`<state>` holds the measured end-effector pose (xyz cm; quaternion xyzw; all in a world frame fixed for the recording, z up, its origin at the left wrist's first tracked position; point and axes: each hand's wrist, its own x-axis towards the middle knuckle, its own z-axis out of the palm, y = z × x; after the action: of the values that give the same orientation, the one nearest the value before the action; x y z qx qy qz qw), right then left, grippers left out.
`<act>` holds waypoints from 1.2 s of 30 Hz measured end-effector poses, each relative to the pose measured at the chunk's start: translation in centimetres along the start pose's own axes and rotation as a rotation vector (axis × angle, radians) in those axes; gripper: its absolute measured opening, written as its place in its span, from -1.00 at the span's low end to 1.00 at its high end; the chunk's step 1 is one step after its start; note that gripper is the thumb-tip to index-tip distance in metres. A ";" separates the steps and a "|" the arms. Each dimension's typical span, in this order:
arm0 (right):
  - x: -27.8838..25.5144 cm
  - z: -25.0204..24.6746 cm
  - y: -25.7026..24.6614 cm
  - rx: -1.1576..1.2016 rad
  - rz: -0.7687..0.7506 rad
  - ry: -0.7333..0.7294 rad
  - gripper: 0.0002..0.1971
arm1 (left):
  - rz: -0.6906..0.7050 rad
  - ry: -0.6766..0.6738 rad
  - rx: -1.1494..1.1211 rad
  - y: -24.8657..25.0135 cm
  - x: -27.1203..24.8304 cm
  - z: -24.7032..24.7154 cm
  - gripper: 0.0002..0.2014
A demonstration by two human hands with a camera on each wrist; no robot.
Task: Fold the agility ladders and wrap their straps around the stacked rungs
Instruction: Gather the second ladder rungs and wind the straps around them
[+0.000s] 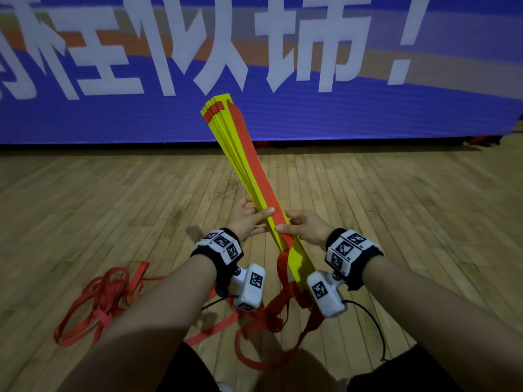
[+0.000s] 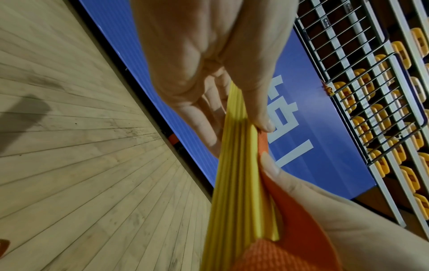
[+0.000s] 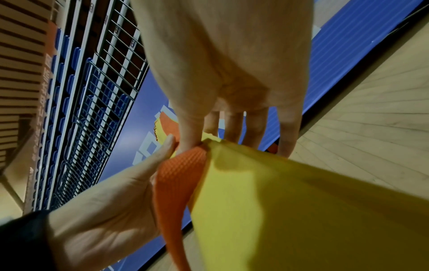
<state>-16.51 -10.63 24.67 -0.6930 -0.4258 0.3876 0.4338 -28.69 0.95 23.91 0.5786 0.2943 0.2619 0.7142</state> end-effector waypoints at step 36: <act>-0.9 -0.5 0.1 -0.059 0.045 0.006 -0.63 | 0.023 0.030 0.058 -0.1 0.3 1.2 -0.57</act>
<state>-16.32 -11.66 24.86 -0.7161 -0.4201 0.3824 0.4055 -27.62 0.30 23.96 0.5985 0.3058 0.2701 0.6894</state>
